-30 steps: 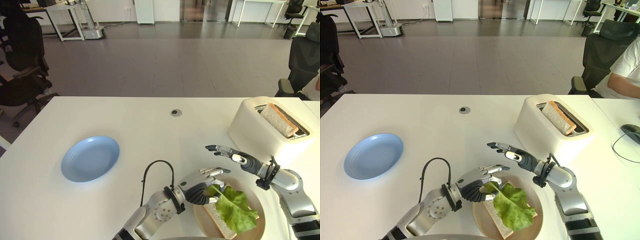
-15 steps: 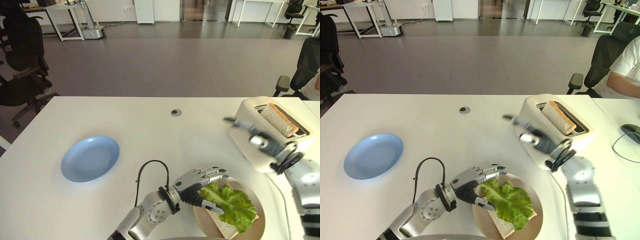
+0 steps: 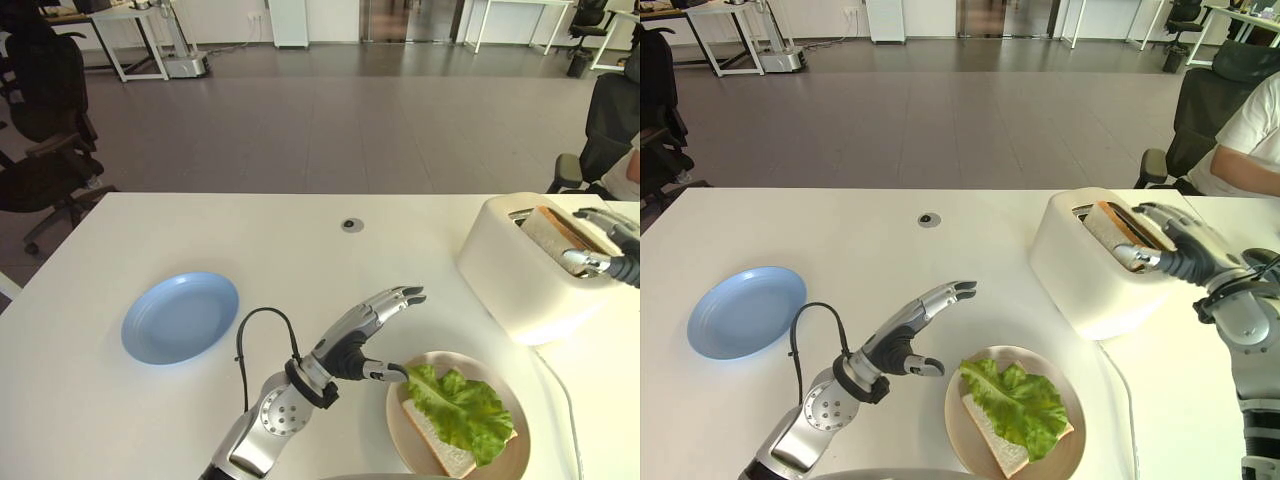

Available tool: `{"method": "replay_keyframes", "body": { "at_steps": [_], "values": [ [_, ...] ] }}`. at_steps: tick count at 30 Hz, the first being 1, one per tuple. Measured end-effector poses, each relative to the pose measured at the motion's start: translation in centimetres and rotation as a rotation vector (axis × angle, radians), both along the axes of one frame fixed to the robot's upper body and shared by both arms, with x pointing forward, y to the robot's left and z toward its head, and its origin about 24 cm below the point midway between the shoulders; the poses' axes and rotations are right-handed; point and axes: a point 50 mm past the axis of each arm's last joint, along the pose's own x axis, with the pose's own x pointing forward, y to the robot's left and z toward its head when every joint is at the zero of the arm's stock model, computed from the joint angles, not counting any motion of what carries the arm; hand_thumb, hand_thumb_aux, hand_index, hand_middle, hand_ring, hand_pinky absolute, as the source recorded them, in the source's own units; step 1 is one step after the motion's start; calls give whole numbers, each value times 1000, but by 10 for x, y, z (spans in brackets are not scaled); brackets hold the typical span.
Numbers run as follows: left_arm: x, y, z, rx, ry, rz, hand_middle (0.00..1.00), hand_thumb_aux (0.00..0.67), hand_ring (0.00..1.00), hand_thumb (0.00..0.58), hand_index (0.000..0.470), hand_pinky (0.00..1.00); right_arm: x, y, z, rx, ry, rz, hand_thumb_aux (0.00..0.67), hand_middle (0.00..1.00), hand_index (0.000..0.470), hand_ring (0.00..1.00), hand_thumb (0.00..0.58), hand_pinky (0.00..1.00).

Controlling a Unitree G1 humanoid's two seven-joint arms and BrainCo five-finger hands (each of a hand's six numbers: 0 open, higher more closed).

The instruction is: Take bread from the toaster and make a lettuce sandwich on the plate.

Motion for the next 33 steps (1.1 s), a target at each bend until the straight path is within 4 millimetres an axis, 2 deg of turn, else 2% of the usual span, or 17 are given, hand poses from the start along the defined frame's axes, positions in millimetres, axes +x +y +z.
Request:
{"method": "replay_keyframes", "body": {
  "at_steps": [2,3,4,5,6,10,13,15,18,20,22,24,26,28,31,33],
  "values": [
    [1,2,0,5,-6,5,0,0,0,0,0,0,0,2,0,23,0,15,402,0,282,0,487,0],
    [1,3,0,10,-7,5,0,0,0,0,0,0,1,4,0,26,-2,23,489,0,343,0,538,0],
    [1,3,0,13,-8,5,0,0,0,0,0,0,1,4,1,37,-4,27,541,0,380,0,559,0],
    [1,3,0,13,-8,5,0,0,0,0,0,0,2,5,1,38,-3,27,628,0,441,0,578,0],
    [1,3,0,15,-9,6,0,0,0,0,0,0,3,5,0,45,-2,25,670,0,470,0,580,0],
    [1,4,-2,31,-12,7,0,0,0,0,0,0,5,9,-3,183,-17,31,670,0,470,0,580,0],
    [1,4,-3,40,-11,9,0,0,0,0,0,0,9,8,2,316,-47,21,670,0,470,0,580,0],
    [1,4,-4,52,-17,13,0,0,0,0,0,0,13,4,12,382,-89,7,670,0,470,0,580,0],
    [1,5,-4,70,-26,18,0,0,0,0,0,0,16,-14,33,581,-170,-31,670,0,470,0,580,0],
    [2,5,-4,75,-31,21,0,0,0,0,0,0,15,-23,52,760,-199,2,670,0,470,0,580,0],
    [1,5,-3,67,-33,17,0,0,0,0,0,0,10,-23,68,892,-176,79,670,0,470,0,580,0],
    [0,4,-1,57,-45,5,0,0,0,0,0,0,3,-11,81,970,-83,226,670,0,470,0,580,0],
    [-4,5,5,50,-79,-10,0,0,0,0,0,0,-8,15,85,959,111,442,670,0,470,0,580,0],
    [-9,9,17,16,-136,-33,0,0,0,0,0,0,-15,38,71,928,330,598,670,0,470,0,580,0],
    [-19,11,37,-7,-241,-83,0,0,0,0,0,0,-17,54,53,901,517,695,670,0,470,0,580,0],
    [-34,10,53,-7,-333,-133,0,0,0,0,0,0,-18,69,35,849,677,775,670,0,470,0,580,0]
  ]
}}
